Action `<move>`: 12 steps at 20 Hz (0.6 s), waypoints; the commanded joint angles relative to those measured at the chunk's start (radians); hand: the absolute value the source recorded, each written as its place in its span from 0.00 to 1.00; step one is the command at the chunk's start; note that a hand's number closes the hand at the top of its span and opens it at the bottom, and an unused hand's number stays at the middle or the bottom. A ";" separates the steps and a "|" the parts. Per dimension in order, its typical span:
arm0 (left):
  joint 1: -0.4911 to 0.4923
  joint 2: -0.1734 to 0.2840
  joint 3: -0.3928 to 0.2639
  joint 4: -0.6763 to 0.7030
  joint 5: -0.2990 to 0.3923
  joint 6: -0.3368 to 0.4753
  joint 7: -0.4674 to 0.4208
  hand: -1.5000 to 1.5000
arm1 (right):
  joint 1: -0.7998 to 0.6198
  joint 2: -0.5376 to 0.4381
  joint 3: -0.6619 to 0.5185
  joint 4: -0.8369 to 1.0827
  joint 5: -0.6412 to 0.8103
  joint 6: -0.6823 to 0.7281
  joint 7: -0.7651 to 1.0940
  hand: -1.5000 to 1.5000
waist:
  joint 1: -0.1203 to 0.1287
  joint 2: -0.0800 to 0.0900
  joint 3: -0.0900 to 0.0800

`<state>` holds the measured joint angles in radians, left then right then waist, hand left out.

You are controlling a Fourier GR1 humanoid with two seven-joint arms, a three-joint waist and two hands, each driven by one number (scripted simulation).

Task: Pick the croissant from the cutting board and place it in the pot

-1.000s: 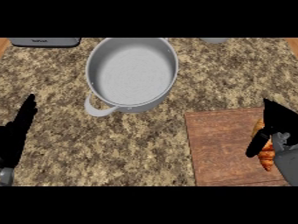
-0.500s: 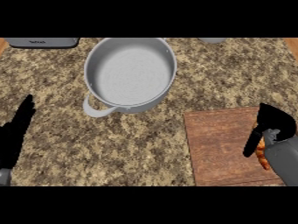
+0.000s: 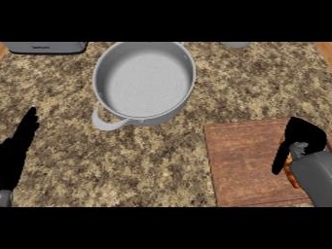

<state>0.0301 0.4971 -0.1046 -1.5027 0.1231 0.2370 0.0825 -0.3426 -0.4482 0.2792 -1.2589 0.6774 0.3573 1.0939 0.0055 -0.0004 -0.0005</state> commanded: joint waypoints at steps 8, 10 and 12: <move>0.004 -0.028 0.052 -0.005 -0.036 -0.040 0.014 0.50 | 0.003 0.012 -0.037 0.100 0.089 0.063 -0.056 1.00 | 0.000 0.001 0.001; 0.063 -0.024 0.056 -0.141 -0.035 -0.028 0.072 0.50 | 0.049 0.046 -0.029 0.016 0.107 0.056 -0.014 1.00 | 0.001 -0.002 0.001; -0.072 -0.054 0.056 0.017 -0.058 -0.037 0.063 0.50 | -0.029 0.035 -0.060 0.168 0.132 0.024 -0.110 1.00 | -0.002 0.003 0.001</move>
<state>0.0274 0.4615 -0.0540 -1.5203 0.0851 0.2025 0.1073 -0.3472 -0.4277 0.2298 -1.1988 0.7739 0.3899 0.9861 0.0052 -0.0077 -0.0092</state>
